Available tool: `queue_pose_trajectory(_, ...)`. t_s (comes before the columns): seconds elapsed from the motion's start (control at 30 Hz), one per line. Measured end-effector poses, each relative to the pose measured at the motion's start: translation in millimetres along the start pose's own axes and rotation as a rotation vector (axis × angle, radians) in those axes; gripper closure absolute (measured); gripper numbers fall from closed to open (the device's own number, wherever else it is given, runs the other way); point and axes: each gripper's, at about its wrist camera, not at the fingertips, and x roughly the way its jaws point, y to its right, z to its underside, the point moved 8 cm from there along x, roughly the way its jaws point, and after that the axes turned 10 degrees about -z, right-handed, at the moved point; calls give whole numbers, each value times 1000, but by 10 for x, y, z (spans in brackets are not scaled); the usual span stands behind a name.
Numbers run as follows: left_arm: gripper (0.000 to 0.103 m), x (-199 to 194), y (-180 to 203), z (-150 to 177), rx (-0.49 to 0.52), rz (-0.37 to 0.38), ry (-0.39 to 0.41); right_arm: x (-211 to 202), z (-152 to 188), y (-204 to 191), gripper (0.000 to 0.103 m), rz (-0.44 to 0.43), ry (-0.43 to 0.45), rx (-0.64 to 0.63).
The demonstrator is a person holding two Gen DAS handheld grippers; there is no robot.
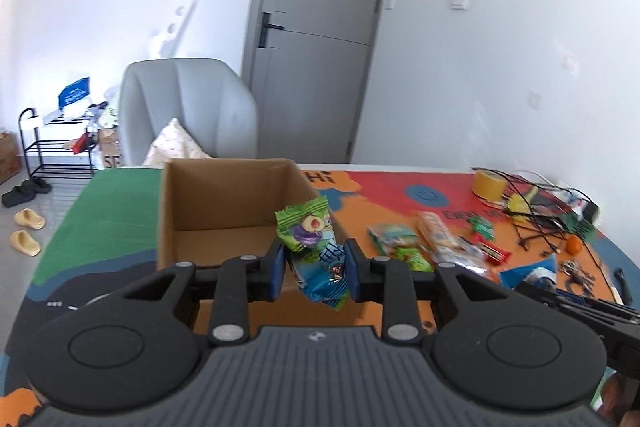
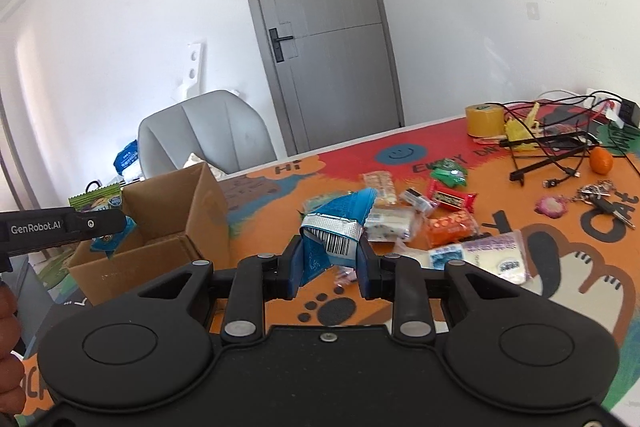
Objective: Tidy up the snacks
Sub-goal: 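Carry both candies over the cardboard box and open both grippers to drop them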
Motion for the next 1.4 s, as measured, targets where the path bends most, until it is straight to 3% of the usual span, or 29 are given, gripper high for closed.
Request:
queue_pose_trajectory(0.37, 74, 257, -339, 4, -38, -50, -27, 212, -153, -313, 75, -68, 13, -19)
queue_pose_trajectory(0.8, 74, 478, -623, 76, -73, -117, -94, 617, -250, -775, 75, -165, -26, -46)
queue_pose_trajectory(1.3, 73, 521, -925, 41, -42, -175, -94, 1017, -206, -1345, 75, -225, -106, -115)
queue_pose_trajectory(1.4, 70, 494, -962, 16, -59, -158, -107, 1049, -184, -1435, 74, -237, -119, -124)
